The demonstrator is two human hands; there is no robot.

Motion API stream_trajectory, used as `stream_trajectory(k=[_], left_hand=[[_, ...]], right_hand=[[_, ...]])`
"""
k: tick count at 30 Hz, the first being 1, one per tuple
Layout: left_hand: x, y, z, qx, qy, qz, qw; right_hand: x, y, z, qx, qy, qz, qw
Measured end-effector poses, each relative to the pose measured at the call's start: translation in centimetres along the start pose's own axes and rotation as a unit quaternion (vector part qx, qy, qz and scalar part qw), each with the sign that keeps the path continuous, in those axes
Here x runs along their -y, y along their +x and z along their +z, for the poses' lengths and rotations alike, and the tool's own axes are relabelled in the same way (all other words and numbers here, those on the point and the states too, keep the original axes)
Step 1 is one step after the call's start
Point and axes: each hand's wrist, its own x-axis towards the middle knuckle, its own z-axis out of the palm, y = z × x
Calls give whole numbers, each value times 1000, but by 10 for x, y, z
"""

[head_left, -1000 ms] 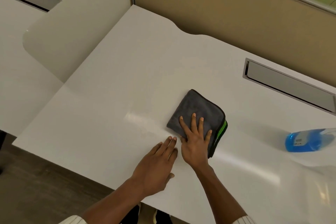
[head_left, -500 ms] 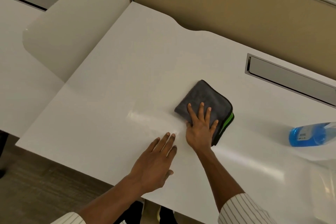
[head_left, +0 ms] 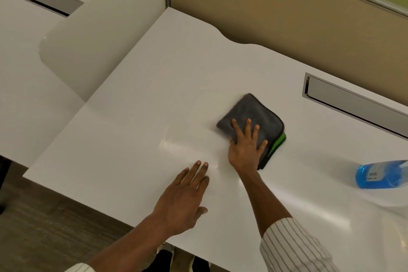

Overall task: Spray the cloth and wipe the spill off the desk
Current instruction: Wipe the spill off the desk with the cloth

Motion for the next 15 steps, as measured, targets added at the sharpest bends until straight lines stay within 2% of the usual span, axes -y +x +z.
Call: stream_trajectory(k=[2, 4, 6, 8, 10, 12, 13, 15], left_hand=[[-1, 0, -1, 1, -20, 2, 1000], [-2, 0, -1, -7, -33, 2, 999], [-2, 0, -2, 1, -45, -3, 999], [0, 1, -2, -2, -50, -3, 999], [1, 0, -1, -10, -30, 6, 999], [2, -1, 1, -3, -16, 10, 1000], [3, -1, 2, -5, -3, 11, 1000], [5, -1, 4, -5, 18, 11, 1000]], right_hand=[[12, -9, 3, -20, 17, 86, 996], [34, -27, 12, -22, 25, 105, 994], [51, -40, 25, -26, 23, 62, 998], [51, -36, 29, -30, 6, -27, 999], [37, -9, 21, -6, -15, -127, 992], [16, 29, 6, 26, -37, -171, 984], [6, 45, -2, 31, -41, -154, 987], [-10, 65, -15, 20, -27, -60, 998]])
